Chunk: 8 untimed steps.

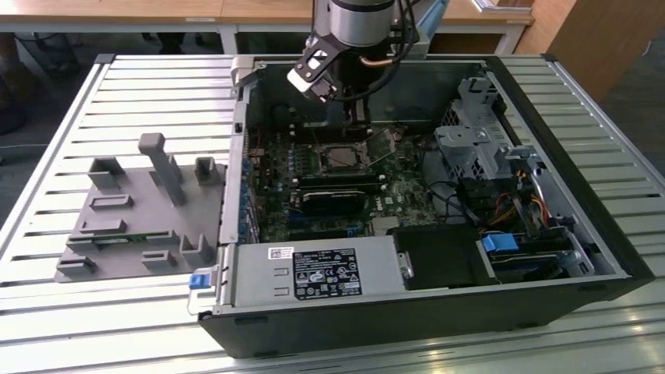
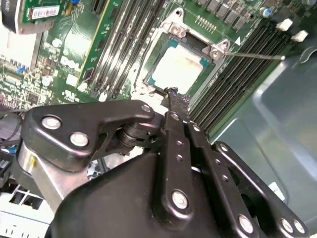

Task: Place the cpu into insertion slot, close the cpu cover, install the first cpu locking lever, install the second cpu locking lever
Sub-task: 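Close the cpu cover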

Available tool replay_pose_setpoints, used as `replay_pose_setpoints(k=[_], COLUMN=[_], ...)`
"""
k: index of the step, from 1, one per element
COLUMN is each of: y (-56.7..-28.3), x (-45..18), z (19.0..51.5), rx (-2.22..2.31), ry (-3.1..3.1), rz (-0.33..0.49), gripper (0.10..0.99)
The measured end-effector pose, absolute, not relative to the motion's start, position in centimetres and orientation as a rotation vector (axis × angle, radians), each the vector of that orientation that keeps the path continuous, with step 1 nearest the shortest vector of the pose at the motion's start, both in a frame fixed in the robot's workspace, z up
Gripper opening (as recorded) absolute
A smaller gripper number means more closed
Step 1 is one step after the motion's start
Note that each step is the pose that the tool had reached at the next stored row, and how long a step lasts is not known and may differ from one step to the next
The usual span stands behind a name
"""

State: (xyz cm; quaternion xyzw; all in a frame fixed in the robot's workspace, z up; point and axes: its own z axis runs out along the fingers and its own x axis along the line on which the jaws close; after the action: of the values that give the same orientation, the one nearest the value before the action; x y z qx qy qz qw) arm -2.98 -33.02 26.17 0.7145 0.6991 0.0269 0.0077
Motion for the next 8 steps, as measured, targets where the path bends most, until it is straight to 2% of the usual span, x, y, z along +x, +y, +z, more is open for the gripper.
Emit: replay_pose_setpoints(k=[8], y=[-33.0], x=[-1.3], z=[26.1], rx=[2.199], ry=[2.223], rz=[0.085], gripper=[0.11])
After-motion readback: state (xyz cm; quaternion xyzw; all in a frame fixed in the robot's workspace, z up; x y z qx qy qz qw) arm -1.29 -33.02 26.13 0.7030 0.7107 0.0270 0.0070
